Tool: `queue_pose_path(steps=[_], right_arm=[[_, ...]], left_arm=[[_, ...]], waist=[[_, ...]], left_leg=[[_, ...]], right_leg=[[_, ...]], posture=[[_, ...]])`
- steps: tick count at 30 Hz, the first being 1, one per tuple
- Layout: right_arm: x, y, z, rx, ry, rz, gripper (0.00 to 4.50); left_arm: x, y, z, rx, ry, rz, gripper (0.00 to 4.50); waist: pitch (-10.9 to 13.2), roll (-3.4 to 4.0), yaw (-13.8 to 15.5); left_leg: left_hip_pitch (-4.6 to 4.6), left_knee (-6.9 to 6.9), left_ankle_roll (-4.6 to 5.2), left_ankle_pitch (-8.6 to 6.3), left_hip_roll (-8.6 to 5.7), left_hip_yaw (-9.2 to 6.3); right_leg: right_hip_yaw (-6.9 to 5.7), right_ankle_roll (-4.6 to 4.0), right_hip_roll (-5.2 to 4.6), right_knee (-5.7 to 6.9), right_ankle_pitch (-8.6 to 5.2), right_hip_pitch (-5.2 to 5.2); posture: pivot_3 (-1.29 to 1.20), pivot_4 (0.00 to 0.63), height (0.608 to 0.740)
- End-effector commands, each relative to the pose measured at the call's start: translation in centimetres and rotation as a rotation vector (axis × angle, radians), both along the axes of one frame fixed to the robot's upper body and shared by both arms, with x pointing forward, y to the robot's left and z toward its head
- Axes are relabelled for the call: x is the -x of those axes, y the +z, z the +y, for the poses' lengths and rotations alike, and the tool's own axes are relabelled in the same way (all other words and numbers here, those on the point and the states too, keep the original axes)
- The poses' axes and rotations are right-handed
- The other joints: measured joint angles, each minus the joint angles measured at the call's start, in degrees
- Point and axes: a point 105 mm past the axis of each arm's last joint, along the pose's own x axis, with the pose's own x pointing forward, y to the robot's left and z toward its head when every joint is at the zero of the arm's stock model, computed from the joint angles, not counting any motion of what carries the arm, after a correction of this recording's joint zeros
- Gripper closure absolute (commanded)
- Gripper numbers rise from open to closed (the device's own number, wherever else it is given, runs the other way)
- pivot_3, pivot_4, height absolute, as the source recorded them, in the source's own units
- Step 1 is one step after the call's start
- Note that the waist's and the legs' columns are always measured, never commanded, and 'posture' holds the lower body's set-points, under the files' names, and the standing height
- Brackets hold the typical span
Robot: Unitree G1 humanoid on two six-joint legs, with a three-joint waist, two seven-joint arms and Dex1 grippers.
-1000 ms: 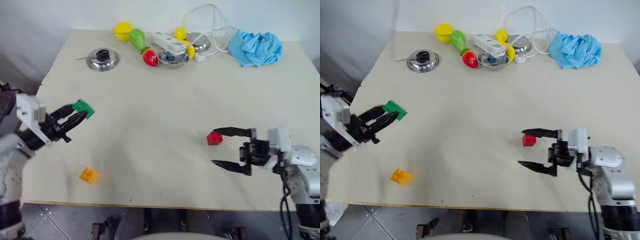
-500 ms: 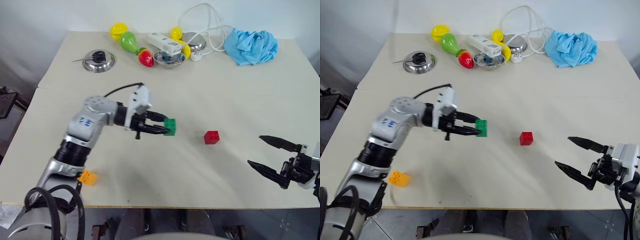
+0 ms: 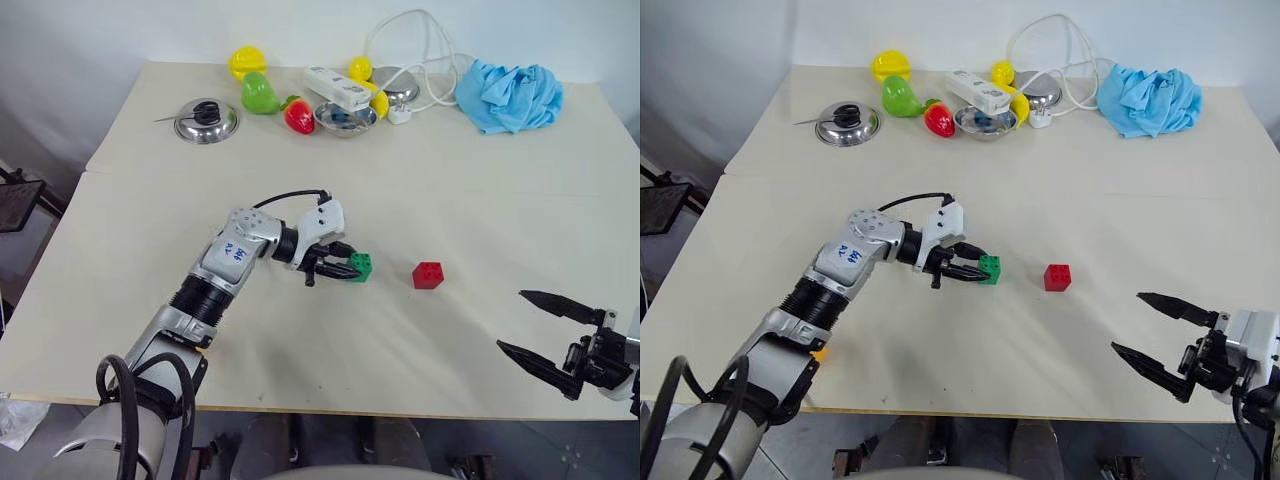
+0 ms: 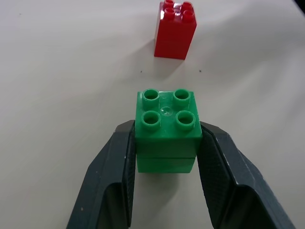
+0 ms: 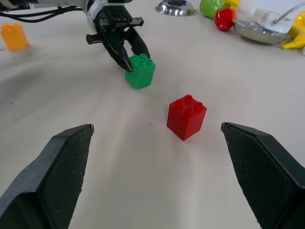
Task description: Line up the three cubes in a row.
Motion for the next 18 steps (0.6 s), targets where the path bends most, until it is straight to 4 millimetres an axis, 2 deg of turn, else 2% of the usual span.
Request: queue_pose_path(steps=[1,6,8,11,14,15,16,18], right_arm=[[-0.1,0.1,-0.1,-0.007,0.011,-0.009,0.0],[-0.6,0.1,0.5,-0.016,0.034,-0.011,0.0],[-0.8,0.2,0.9,-0.022,0.047,-0.017,0.0],[-1.0,0.4,1.4,-0.03,0.064,-0.024,0.0],[-1.4,0.8,1.8,-0.035,0.079,-0.033,0.0],[-1.6,1.1,1.9,-0.039,0.086,-0.038,0.0],[-1.8,1.3,2.1,-0.044,0.094,-0.045,0.0],[-2.1,1.8,2.6,-0.06,0.12,-0.049,0.0]], left_arm=[[0.0,1.0,-0.9,0.021,-0.043,-0.051,3.03],[0.0,0.9,-0.7,0.034,-0.066,-0.055,3.03],[0.0,0.8,-0.7,0.032,-0.081,-0.076,2.3],[0.1,1.2,-0.8,0.057,-0.098,-0.087,1.44],[0.3,2.2,-0.8,0.096,-0.132,-0.123,0.51],[0.3,3.1,-0.6,0.125,-0.14,-0.145,0.2],[0.4,4.1,-0.2,0.149,-0.156,-0.15,0.01],[0.8,6.2,1.1,0.201,-0.184,-0.158,0.01]], waist=[[0.0,0.0,0.0],[0.0,0.0,-0.1],[0.0,0.0,-0.1],[0.0,0.0,0.0],[0.0,0.01,-0.1],[0.0,0.01,-0.1],[0.0,0.0,-0.1],[0.0,0.01,-0.2]], left_leg=[[0.0,0.01,0.0,0.0,0.03,0.0],[0.01,0.01,0.0,0.0,0.1,0.0],[0.01,0.02,0.0,0.0,0.11,0.0],[0.0,0.03,0.0,0.0,0.11,-0.01],[-0.02,0.04,0.01,0.0,0.1,-0.01],[-0.01,0.04,0.0,0.0,0.11,-0.02],[-0.01,0.04,0.01,0.0,0.11,-0.02],[-0.02,0.06,0.01,0.0,0.13,-0.02]], right_leg=[[0.0,0.0,-0.01,0.01,0.0,0.0],[-0.01,0.0,-0.01,0.01,0.0,0.0],[-0.01,0.0,-0.01,0.01,0.0,0.0],[-0.03,0.0,-0.01,0.01,0.0,0.0],[-0.03,0.0,-0.02,0.01,0.0,0.0],[-0.03,0.0,-0.02,0.01,0.0,0.0],[-0.04,0.0,-0.02,0.01,0.0,0.0],[-0.04,0.0,-0.02,0.03,0.0,-0.01]], posture=[[0.0,0.15,0.74],[0.0,0.15,0.74],[0.0,0.15,0.74],[0.0,0.15,0.74],[0.0,0.15,0.74],[0.0,0.15,0.74],[0.0,0.15,0.74],[0.0,0.15,0.74]])
